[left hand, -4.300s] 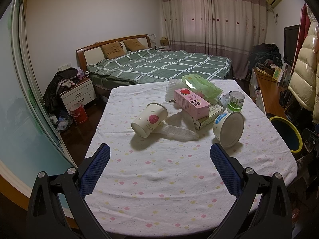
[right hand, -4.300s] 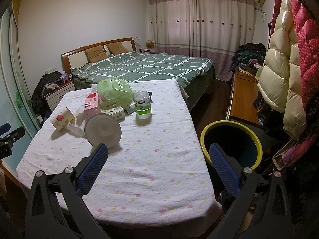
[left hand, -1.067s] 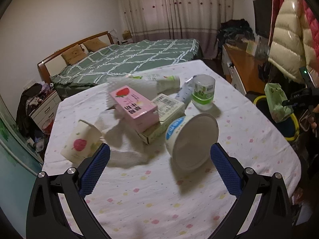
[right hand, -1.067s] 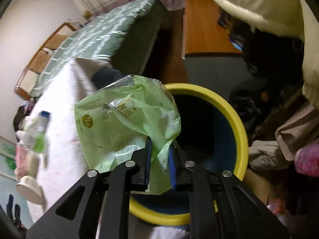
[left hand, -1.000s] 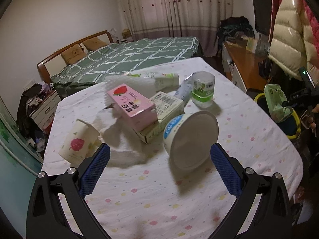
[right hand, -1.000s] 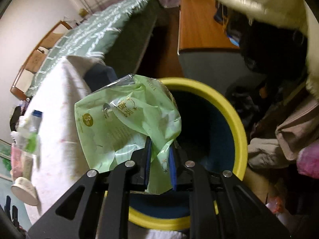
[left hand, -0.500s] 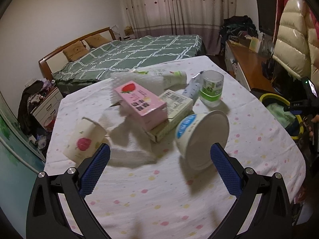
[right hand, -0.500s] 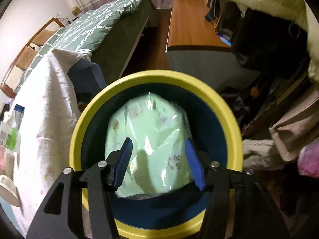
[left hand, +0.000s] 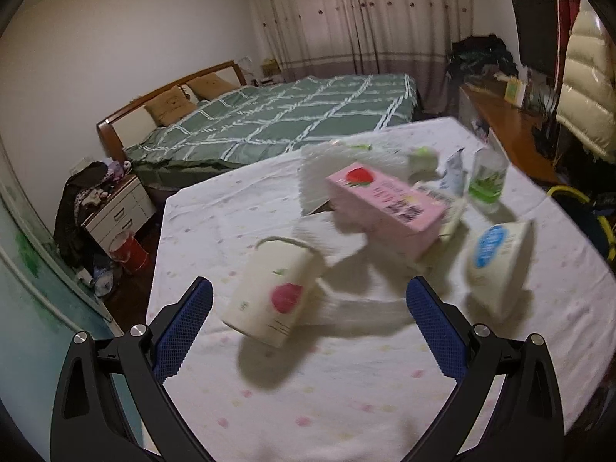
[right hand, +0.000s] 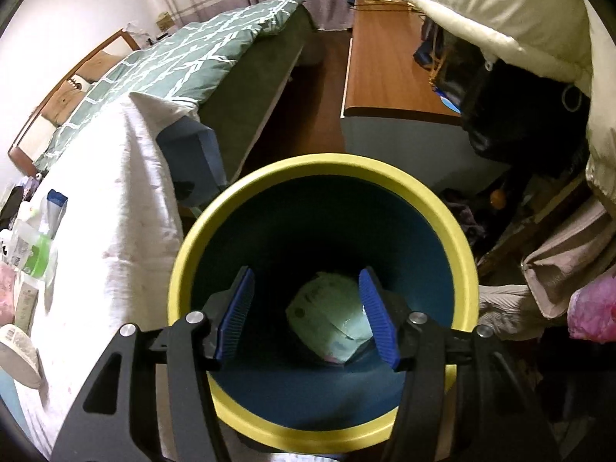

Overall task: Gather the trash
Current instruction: 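Grasp the white paper cup with the left gripper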

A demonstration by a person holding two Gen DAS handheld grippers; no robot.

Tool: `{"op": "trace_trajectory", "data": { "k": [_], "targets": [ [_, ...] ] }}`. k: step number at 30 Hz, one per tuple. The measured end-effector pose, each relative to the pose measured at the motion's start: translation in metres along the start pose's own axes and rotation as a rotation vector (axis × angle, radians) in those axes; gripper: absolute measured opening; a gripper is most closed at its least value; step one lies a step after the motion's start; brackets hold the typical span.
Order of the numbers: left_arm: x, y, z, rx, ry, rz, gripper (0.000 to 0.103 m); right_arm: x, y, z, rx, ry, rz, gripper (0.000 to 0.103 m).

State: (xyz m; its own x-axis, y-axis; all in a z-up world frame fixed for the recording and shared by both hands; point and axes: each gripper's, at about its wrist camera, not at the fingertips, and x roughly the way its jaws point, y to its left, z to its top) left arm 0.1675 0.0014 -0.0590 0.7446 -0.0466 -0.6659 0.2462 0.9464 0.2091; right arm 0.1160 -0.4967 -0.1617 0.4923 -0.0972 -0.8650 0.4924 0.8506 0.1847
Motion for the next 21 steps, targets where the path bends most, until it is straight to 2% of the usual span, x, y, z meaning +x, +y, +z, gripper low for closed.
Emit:
{"op": "trace_trajectory", "data": {
  "k": [5,12,18,21],
  "targets": [
    [0.037,0.029,0.006,-0.008,0.085,-0.054,0.099,0.003,0.008,-0.002,-0.014,0.013,0.002,0.055],
    [0.082,0.057,0.009,-0.057,0.197,-0.215,0.099,0.009,0.014,-0.002,-0.018,0.036,0.014,0.055],
    [0.104,0.064,0.009,-0.124,0.228,-0.377,0.099,0.014,0.022,-0.003,-0.023,0.057,0.041,0.055],
    [0.111,0.063,0.008,-0.118,0.242,-0.398,0.096,0.016,0.024,-0.004,-0.021,0.072,0.067,0.055]
  ]
}}
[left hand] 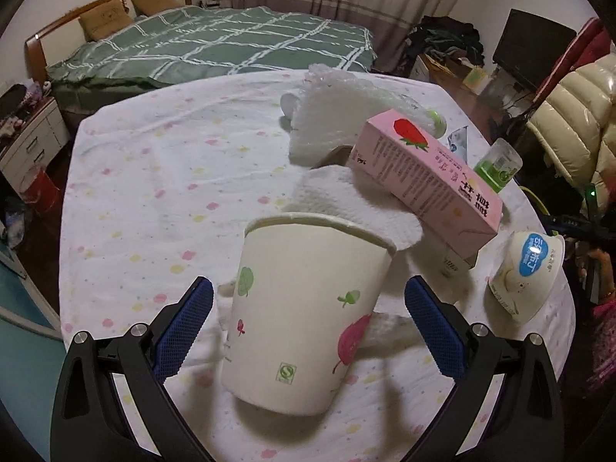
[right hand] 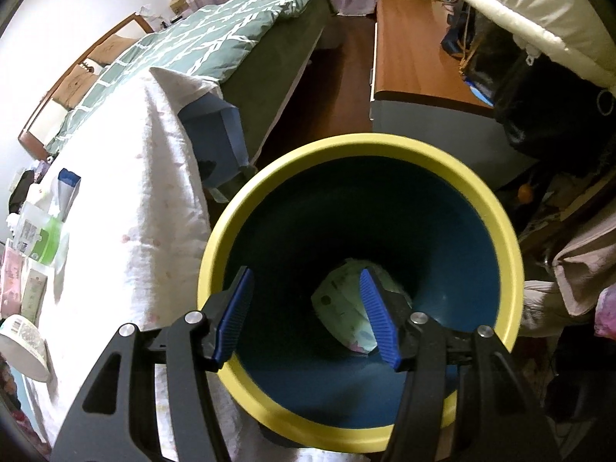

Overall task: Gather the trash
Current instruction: 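Grasp the white paper cup with the left gripper, then carry the paper cup over the bin and open the left gripper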

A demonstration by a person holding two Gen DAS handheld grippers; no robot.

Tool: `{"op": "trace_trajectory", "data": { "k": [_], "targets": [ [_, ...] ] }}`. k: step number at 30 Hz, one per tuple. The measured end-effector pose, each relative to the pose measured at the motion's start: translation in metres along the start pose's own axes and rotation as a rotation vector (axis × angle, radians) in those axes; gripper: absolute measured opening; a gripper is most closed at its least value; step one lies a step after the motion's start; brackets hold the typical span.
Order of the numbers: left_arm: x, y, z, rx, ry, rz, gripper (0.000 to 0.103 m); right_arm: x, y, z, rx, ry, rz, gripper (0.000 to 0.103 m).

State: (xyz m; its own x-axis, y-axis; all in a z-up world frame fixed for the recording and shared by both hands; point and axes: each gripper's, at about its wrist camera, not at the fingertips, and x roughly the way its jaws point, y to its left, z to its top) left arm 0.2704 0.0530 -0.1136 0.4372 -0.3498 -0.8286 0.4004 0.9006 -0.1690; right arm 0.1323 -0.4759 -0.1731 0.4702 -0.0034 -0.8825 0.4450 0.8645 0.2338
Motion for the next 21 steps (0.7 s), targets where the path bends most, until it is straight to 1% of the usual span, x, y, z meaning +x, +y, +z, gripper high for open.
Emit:
{"op": "trace_trajectory", "data": {
  "k": [2,4,5,6,7,11,14,15,18,21],
  "targets": [
    [0.002,-0.001,0.000,0.006,0.014,-0.001,0.090,0.001,0.000,-0.001,0.002,0.007,0.007,0.055],
    [0.005,-0.001,-0.002,0.006,0.023,-0.004,0.080,0.001,0.001,-0.002,0.000,0.008,0.004,0.055],
    [0.006,-0.003,-0.003,0.007,0.025,0.000,0.079,0.002,0.001,-0.002,0.000,0.009,0.009,0.055],
    [0.007,-0.003,-0.003,0.009,0.025,0.010,0.072,0.002,0.001,-0.002,-0.001,0.011,0.012,0.055],
    [0.008,-0.004,-0.004,0.010,0.025,0.025,0.070,0.002,0.001,-0.002,-0.002,0.012,0.012,0.055],
    [-0.002,-0.005,-0.006,-0.010,-0.003,0.050,0.067,0.000,0.003,-0.004,-0.013,0.012,0.021,0.055],
    [-0.017,-0.006,-0.009,-0.027,-0.035,0.098,0.066,-0.002,0.004,-0.005,-0.016,0.008,0.026,0.055],
    [-0.026,-0.008,-0.009,-0.032,-0.054,0.126,0.066,-0.003,0.004,-0.005,-0.017,0.006,0.028,0.055],
    [-0.048,-0.016,-0.011,-0.030,-0.094,0.177,0.066,-0.008,0.004,-0.007,-0.020,-0.004,0.035,0.055],
    [-0.072,-0.037,-0.011,-0.014,-0.139,0.176,0.066,-0.015,0.005,-0.009,-0.025,-0.019,0.038,0.055]
  ]
}}
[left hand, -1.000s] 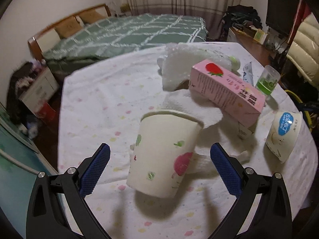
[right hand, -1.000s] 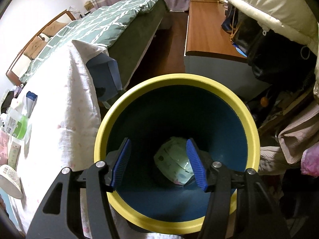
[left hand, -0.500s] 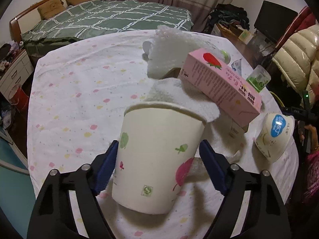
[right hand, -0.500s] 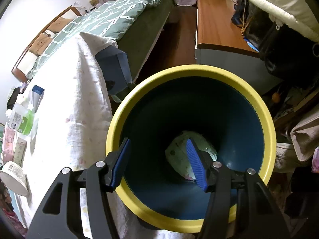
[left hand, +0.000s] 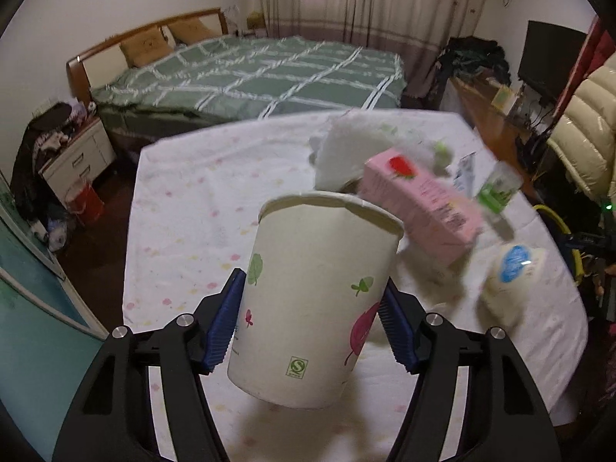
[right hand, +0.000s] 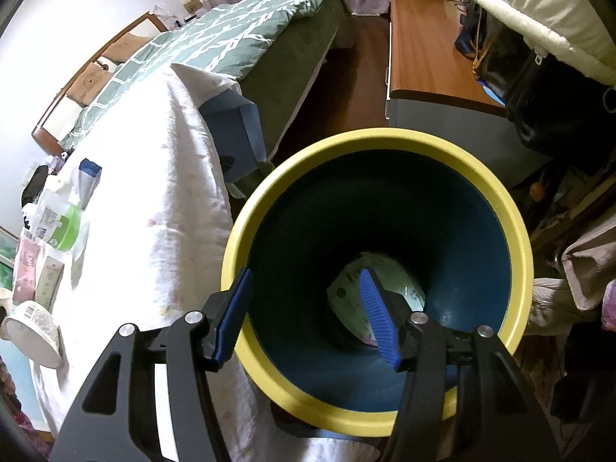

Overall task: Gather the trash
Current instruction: 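Carry the paper cup over the bin and open the left gripper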

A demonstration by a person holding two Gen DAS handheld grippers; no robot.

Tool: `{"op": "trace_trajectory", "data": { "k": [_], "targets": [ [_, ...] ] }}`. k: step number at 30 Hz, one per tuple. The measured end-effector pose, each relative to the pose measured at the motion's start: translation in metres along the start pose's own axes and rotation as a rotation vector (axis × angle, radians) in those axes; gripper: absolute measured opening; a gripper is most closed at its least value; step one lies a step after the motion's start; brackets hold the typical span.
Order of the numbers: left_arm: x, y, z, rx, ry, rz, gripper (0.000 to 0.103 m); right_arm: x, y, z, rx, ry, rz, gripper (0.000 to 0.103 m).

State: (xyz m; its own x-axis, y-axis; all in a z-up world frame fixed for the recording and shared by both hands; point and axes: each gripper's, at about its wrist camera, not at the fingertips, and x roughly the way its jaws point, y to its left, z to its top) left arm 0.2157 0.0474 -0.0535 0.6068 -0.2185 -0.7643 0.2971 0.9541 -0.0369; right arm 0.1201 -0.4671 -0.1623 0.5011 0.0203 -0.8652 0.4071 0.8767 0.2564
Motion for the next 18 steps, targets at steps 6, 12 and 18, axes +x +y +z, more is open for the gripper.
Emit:
{"op": "trace_trajectory", "data": {
  "k": [6,12,18],
  "targets": [
    [-0.040,-0.060,0.010,0.075,-0.068,-0.074,0.066,-0.019,0.000,-0.012,-0.020,-0.040,-0.017,0.055],
    [-0.051,-0.148,0.023,0.183,-0.083,-0.187,0.066,-0.045,-0.010,-0.030,-0.028,-0.101,-0.053,0.055],
    [-0.046,-0.257,0.031,0.332,-0.081,-0.305,0.067,-0.079,-0.025,-0.055,-0.041,-0.181,-0.124,0.055]
  ]
}}
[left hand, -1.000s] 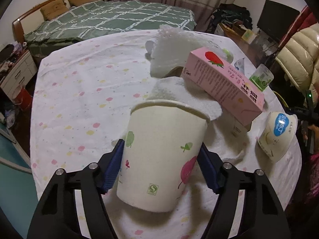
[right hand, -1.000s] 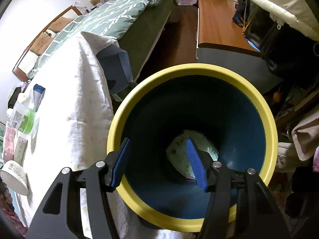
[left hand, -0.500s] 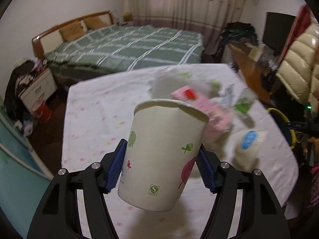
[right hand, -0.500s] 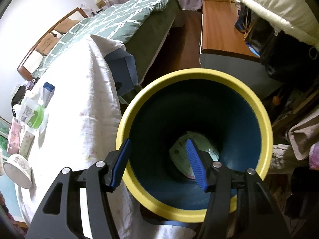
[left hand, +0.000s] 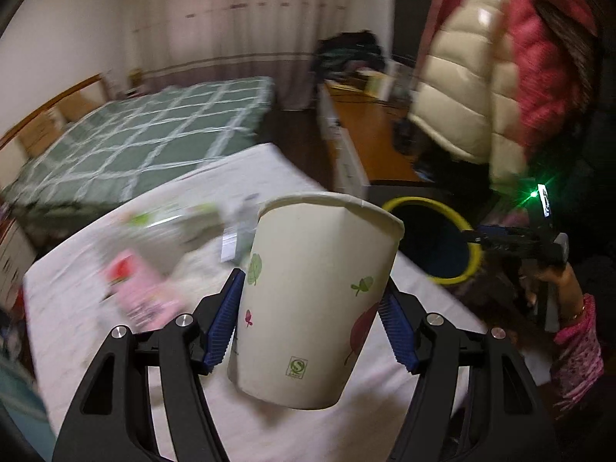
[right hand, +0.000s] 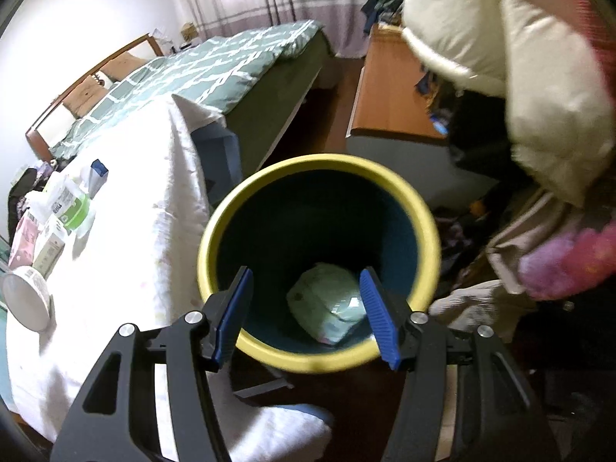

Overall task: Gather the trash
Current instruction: 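Carry the paper cup over the bin and open the left gripper, then grasp the white tissue with the right gripper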

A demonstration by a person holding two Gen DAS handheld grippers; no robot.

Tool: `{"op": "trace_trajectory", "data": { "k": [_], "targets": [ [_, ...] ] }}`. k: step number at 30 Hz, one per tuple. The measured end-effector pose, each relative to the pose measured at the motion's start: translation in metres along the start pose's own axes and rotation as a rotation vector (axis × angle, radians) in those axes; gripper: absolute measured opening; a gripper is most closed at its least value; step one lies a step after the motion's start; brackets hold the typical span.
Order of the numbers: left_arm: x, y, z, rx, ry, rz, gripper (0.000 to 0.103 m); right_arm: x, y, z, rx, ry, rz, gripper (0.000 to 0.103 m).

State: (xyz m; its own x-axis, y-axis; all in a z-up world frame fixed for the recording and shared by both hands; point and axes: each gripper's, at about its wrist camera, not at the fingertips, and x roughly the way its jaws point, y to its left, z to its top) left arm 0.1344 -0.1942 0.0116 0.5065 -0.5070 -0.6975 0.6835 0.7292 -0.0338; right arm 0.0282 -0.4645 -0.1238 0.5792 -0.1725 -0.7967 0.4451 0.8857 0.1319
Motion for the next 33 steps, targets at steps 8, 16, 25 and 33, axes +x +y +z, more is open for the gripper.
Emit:
{"op": "trace_trajectory", "data": {
  "k": [8,16,25,33],
  "targets": [
    [0.092,-0.098,0.042,0.088,0.071,-0.106,0.067,-0.033,-0.038,-0.027,0.035,-0.054,-0.051,0.055],
    [0.186,-0.163,0.069,0.114,0.145,-0.159,0.069,-0.042,-0.072,-0.045,0.096,-0.058,-0.080,0.055],
    [0.240,-0.178,0.077,0.051,0.162,-0.135,0.087,-0.039,-0.081,-0.049,0.120,-0.046,-0.086,0.060],
    [0.125,-0.122,0.058,-0.011,0.021,-0.089,0.092,-0.033,-0.052,-0.049,0.074,-0.037,-0.038,0.060]
  ]
}}
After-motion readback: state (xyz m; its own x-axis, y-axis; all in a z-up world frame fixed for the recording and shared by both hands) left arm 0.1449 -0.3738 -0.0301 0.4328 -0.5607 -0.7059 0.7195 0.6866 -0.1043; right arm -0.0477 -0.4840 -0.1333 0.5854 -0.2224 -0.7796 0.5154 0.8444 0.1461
